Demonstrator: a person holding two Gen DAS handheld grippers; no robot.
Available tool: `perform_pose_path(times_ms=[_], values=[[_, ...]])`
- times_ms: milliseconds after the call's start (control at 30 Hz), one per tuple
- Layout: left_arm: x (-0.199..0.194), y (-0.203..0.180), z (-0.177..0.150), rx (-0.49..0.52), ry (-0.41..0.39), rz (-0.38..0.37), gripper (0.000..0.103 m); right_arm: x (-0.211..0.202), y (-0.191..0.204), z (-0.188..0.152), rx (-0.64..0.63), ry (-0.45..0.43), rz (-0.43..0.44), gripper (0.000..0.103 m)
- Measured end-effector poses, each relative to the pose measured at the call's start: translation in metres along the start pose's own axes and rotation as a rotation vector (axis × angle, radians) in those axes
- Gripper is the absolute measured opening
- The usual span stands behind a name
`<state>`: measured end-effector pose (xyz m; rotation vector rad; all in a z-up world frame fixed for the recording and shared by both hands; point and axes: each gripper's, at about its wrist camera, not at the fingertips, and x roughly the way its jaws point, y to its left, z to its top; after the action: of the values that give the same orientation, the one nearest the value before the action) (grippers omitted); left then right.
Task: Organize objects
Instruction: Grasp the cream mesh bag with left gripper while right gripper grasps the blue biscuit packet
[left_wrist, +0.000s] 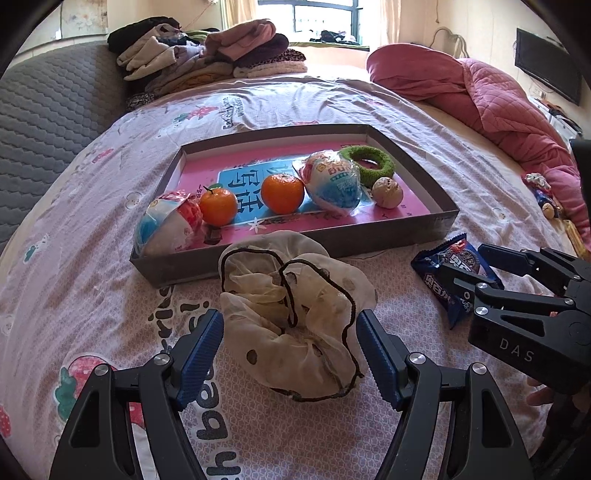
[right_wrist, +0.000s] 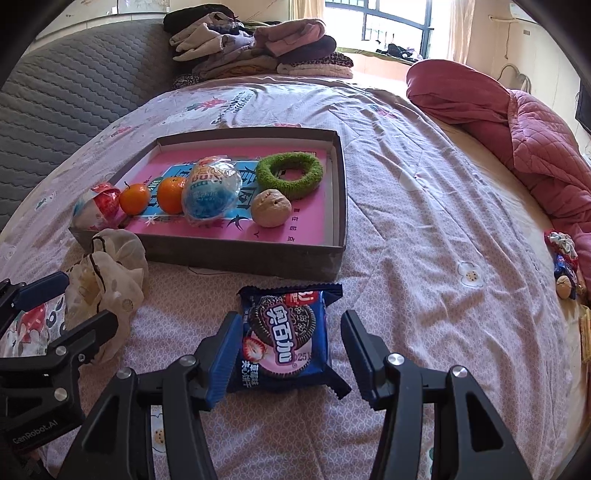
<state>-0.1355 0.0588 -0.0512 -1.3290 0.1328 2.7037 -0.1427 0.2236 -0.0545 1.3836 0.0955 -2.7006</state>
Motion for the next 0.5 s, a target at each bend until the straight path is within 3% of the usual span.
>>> perform_pose_path(times_ms=[133,367,500], values=[[0.011,0.002,0.001,-0.001,0.014,0.012,0.075,0.015,0.005,-0.005,-0.023,0.046,-0.025,0.055],[0.029,0.004,0.005,-0.016,0.026,-0.006,0.075,0.02,-0.002,-0.007,0.016,0.027,0.007,0.056],[0.034,0.004,0.005,-0.023,0.029,-0.039,0.054,0.018,0.0,-0.007,-0.004,0.019,0.002,0.052]])
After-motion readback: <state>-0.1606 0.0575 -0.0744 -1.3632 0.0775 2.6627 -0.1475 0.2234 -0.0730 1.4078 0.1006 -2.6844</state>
